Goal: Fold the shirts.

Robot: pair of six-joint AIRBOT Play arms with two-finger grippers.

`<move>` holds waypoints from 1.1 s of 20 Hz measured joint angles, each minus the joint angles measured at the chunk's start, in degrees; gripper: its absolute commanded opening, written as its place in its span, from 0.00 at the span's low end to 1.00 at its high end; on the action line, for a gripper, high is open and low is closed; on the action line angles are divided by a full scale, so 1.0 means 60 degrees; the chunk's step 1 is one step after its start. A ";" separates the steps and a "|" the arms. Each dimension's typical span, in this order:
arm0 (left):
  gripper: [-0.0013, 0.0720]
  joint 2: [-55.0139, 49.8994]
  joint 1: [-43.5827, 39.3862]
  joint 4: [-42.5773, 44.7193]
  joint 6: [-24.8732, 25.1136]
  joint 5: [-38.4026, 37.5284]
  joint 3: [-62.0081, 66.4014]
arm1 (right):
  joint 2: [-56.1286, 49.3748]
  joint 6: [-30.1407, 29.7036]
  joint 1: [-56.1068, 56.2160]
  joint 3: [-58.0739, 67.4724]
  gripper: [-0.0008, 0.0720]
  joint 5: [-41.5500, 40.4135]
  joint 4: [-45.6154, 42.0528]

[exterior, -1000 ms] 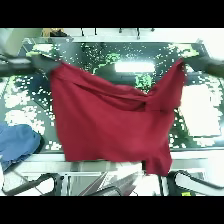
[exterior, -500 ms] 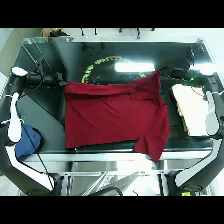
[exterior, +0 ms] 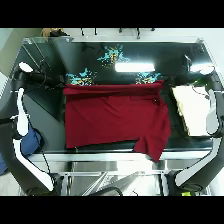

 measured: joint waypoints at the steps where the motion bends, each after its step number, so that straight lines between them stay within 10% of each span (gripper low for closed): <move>1: 0.03 -0.0025 0.0000 0.0135 -0.0095 -0.0098 0.0022 | -0.0007 0.0058 0.0007 -0.0120 0.04 0.0004 -0.0226; 10: 0.03 -0.0109 -0.0251 0.1209 -0.0386 -0.0382 -0.0546 | -0.0127 0.0124 0.0284 -0.0980 0.04 -0.0761 -0.0896; 11: 0.11 -0.0109 -0.0288 0.1286 -0.0408 -0.0295 -0.0612 | -0.0127 0.0120 0.0331 -0.0998 0.08 -0.0790 -0.0896; 12: 0.72 -0.0109 -0.0324 0.1377 -0.0412 -0.0270 -0.0630 | -0.0131 0.0120 0.0375 -0.1009 0.30 -0.0801 -0.0922; 13: 0.92 -0.0109 -0.0353 0.1428 -0.0444 -0.0288 -0.0583 | -0.0117 0.0124 0.0412 -0.1020 0.57 -0.0838 -0.0947; 22: 0.92 0.0616 -0.0124 0.1603 -0.1348 -0.3060 -0.0270 | 0.1581 0.1679 -0.0652 -0.1071 0.60 0.0412 -0.1067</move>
